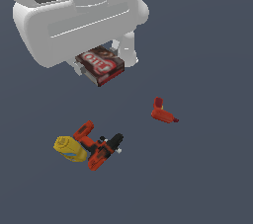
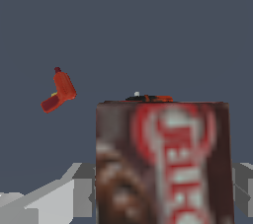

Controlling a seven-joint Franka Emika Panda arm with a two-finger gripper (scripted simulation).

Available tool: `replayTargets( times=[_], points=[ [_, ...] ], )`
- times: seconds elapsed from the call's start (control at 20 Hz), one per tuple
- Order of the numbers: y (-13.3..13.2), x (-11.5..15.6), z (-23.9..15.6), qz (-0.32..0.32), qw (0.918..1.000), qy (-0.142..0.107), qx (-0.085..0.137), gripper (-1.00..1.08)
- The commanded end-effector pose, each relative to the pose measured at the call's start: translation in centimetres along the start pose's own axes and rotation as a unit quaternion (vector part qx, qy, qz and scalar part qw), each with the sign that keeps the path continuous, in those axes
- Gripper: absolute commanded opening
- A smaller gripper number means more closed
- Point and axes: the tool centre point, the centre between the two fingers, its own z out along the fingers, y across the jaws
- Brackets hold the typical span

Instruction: Pick up a designated object from a clutter of objects.

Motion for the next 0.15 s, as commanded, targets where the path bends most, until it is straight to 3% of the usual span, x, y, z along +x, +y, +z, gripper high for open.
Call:
replayTargets(
  times=[0.0,0.1],
  points=[
    [0.07,0.1,-0.15,0.0,1.0,0.0,0.0,-1.0],
    [0.09,0.1,-0.14,0.0,1.0,0.0,0.0,-1.0]
  ],
)
